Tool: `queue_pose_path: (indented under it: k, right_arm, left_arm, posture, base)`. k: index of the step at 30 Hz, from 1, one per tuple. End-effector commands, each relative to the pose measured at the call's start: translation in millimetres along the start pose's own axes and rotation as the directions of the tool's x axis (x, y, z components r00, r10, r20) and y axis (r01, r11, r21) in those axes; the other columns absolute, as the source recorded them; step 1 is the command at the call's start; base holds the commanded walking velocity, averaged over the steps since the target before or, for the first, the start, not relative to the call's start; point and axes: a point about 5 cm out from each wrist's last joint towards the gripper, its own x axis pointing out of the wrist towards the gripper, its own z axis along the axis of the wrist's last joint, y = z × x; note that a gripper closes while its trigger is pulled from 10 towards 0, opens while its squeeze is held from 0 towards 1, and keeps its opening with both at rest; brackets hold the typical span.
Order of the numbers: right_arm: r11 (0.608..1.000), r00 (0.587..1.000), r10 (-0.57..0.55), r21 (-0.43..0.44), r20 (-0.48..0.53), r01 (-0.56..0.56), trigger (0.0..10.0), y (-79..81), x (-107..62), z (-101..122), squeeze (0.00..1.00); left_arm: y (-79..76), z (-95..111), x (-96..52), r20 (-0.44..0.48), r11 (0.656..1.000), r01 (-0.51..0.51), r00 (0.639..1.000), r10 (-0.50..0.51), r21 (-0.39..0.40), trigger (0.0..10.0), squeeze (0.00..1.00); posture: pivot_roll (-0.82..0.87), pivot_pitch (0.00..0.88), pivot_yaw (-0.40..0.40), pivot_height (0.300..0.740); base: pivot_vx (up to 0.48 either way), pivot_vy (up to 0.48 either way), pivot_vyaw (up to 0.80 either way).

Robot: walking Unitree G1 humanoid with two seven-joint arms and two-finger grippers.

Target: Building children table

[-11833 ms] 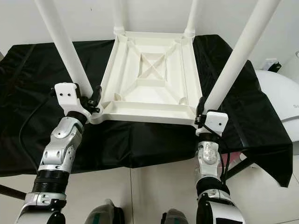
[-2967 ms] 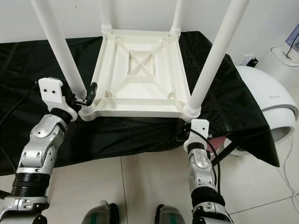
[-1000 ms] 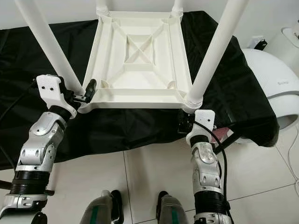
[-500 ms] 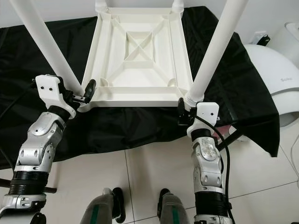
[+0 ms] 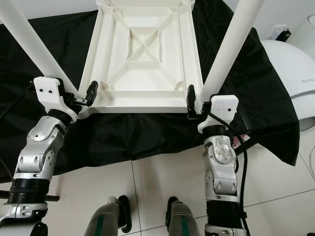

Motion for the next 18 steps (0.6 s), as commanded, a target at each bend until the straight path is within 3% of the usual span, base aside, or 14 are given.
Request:
queue_pose_path:
  k: [1,18]
  right_arm:
    - [1.000,0.999,0.002,0.008,-0.034,-0.002,10.0,-0.1,-4.6,-6.6,0.00]
    - [1.000,0.998,0.013,0.008,-0.055,-0.013,10.0,0.4,-6.7,-8.7,0.00]
  left_arm:
    - [-2.5,-5.7,-0.2,-0.026,0.999,0.033,0.999,-0.033,-0.010,10.0,0.00]
    - [-2.7,-4.8,-2.5,-0.021,0.999,0.033,0.999,-0.033,-0.012,10.0,0.00]
  posture:
    - [-0.09,0.190,0.050,0.740]
    - [-0.08,0.181,0.039,0.740]
  base:
    - [0.000,0.000,0.00]
    - [0.000,0.000,0.00]
